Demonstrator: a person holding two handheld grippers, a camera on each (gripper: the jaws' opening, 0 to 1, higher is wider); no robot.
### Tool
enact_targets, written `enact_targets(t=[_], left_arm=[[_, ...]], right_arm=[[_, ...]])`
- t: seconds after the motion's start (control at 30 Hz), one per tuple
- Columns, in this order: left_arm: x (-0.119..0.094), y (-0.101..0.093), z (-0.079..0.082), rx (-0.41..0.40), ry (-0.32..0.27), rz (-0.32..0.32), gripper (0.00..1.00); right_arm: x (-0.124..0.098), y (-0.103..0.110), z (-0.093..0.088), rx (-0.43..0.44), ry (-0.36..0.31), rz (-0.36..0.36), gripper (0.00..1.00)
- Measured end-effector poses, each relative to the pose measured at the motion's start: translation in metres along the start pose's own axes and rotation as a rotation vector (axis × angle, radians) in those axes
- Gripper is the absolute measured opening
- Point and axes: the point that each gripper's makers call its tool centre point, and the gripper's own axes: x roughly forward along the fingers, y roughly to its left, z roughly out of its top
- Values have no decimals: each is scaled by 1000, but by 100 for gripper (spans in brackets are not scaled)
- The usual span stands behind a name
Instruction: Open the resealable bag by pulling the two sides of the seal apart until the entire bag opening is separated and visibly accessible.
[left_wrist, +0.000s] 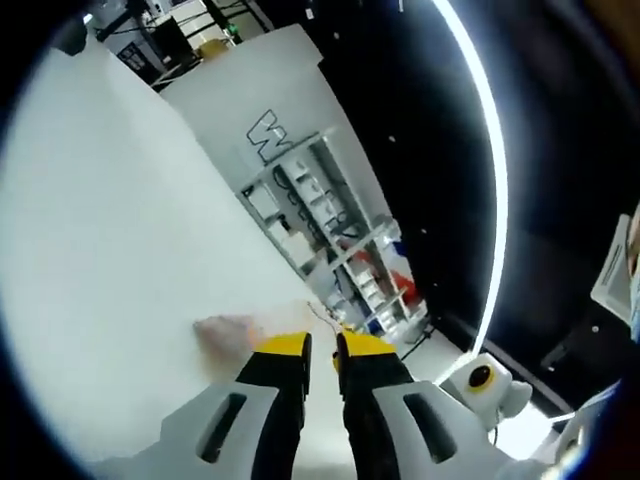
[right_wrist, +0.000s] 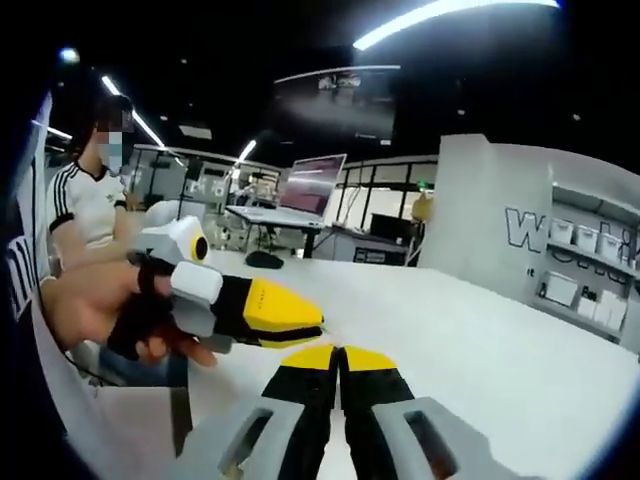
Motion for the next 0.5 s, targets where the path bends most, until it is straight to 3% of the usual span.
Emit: enact_targets(t=[0.23, 0.5], left_arm=[[-6, 5, 2, -6, 6, 4, 2], [-9, 11, 4, 28, 13, 20, 2]], right_arm=[[0, 14, -5, 7, 32, 50, 0], [-6, 21, -1, -32, 51, 96, 0]])
